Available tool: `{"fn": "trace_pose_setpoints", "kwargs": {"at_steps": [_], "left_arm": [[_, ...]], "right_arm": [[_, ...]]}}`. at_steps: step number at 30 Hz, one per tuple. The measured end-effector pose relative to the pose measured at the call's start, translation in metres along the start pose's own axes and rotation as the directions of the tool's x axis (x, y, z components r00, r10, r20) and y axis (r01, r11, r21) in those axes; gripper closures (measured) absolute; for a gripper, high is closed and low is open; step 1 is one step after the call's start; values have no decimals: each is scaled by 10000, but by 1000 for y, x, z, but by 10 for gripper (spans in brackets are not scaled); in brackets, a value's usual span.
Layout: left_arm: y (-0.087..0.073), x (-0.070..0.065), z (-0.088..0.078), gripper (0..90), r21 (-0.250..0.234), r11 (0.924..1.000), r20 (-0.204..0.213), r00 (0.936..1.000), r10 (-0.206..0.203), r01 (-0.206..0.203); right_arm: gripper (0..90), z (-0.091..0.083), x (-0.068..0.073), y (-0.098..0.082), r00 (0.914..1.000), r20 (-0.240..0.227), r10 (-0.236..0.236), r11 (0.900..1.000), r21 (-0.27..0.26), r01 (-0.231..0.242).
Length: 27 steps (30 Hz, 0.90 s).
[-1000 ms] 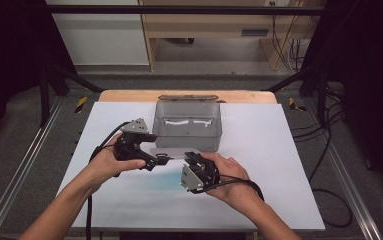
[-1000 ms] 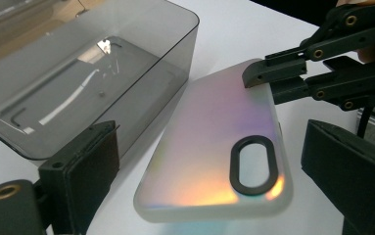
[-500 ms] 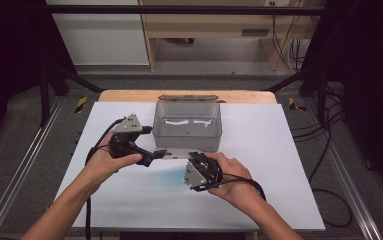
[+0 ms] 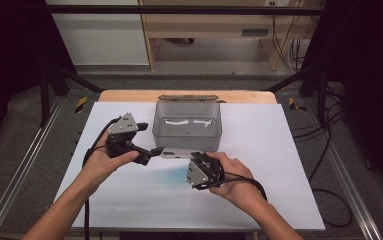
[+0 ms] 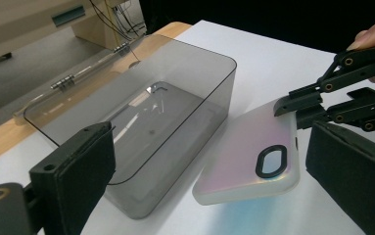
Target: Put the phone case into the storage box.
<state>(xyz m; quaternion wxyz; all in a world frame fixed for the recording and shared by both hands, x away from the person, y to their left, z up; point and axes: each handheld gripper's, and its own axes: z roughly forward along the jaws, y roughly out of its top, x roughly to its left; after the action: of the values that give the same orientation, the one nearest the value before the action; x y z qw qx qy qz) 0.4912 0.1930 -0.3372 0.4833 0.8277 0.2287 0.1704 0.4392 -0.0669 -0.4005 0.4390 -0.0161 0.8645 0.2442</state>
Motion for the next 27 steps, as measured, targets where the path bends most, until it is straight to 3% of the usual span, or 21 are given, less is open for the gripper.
{"fn": "trace_pose_setpoints", "kwargs": {"at_steps": [27], "left_arm": [[-5,4,-5,44,-313,9995,-495,9987,-90,75]], "right_arm": [[814,1,-1,-7,9996,-163,241,9996,175,-238]]}}
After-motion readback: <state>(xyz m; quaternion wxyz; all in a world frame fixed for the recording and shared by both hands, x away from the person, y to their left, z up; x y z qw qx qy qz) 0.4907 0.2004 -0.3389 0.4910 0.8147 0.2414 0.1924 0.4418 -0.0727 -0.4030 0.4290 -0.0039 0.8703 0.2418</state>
